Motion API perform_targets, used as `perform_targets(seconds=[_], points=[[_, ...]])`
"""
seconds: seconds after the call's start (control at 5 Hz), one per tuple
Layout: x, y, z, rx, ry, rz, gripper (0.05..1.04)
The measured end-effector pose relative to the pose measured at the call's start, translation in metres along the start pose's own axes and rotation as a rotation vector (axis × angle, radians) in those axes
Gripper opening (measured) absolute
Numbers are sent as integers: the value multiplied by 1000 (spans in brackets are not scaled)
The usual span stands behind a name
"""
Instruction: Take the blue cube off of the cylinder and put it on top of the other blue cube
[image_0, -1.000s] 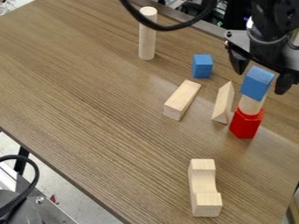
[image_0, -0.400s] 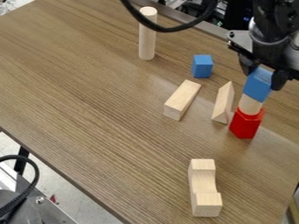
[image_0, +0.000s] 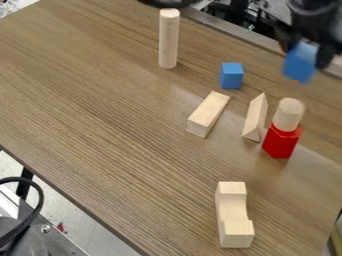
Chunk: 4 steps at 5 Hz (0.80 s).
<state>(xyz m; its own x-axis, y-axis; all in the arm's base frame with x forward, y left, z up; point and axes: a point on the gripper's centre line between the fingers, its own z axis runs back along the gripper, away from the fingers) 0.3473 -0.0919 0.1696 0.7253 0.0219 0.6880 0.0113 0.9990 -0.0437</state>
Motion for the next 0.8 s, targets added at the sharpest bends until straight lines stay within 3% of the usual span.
perform_targets(seconds=[0.2, 0.4, 0.8], points=[[6, 26, 2, 59, -9, 56, 554], [4, 43, -22, 101, 30, 80, 554], [2, 67, -59, 139, 91, 70, 554]])
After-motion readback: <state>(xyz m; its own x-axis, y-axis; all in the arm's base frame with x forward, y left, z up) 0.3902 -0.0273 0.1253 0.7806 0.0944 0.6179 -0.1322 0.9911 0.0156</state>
